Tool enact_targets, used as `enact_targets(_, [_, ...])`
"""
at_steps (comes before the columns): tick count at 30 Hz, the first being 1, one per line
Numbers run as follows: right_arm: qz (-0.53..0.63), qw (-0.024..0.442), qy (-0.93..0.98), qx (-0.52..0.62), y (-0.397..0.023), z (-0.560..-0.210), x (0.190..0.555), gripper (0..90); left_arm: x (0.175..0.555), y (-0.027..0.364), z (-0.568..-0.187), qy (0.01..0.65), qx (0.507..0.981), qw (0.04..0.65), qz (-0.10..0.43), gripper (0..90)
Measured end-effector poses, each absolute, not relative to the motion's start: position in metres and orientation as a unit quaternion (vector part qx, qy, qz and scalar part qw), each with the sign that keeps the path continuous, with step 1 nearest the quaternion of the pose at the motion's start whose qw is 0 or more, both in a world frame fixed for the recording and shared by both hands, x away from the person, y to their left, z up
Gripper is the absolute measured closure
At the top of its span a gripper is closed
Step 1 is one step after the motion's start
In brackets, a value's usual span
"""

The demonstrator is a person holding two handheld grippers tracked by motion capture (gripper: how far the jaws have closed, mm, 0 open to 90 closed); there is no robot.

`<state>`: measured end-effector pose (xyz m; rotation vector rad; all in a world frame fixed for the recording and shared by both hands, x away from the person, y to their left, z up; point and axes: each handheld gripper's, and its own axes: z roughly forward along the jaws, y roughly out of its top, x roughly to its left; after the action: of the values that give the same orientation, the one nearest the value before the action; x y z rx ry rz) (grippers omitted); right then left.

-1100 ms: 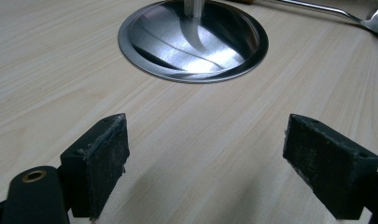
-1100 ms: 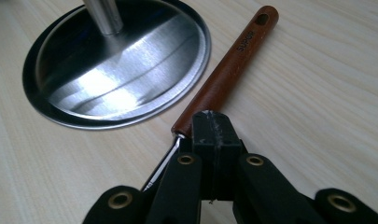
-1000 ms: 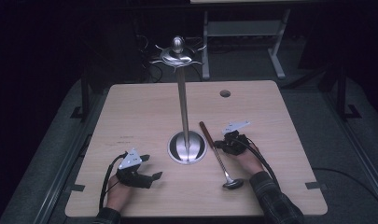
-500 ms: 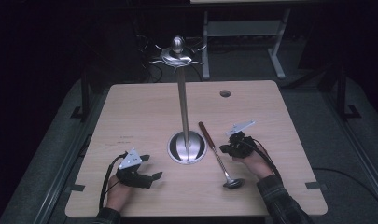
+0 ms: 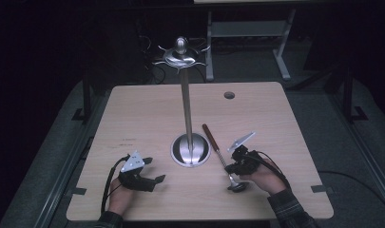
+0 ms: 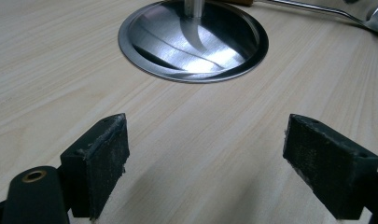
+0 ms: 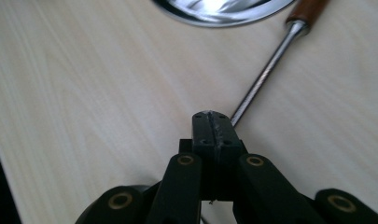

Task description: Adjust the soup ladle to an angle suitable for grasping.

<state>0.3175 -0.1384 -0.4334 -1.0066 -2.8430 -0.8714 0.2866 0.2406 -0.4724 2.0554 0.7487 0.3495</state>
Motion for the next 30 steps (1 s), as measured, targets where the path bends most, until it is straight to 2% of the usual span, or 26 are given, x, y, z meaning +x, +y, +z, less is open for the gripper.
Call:
enact_targets(13, [-0.229,0.021,-0.920,-0.317,-0.123,-0.442,0.316,89.8,0.287,0.241,-0.472,0.302,0.831,0.446,0.141,14.2])
enact_targets(30, [-0.209,0.016,-0.919,-0.334,-0.139,-0.445,0.321,89.8,0.287,0.241,-0.472,0.302,0.830,0.447,0.141,14.2])
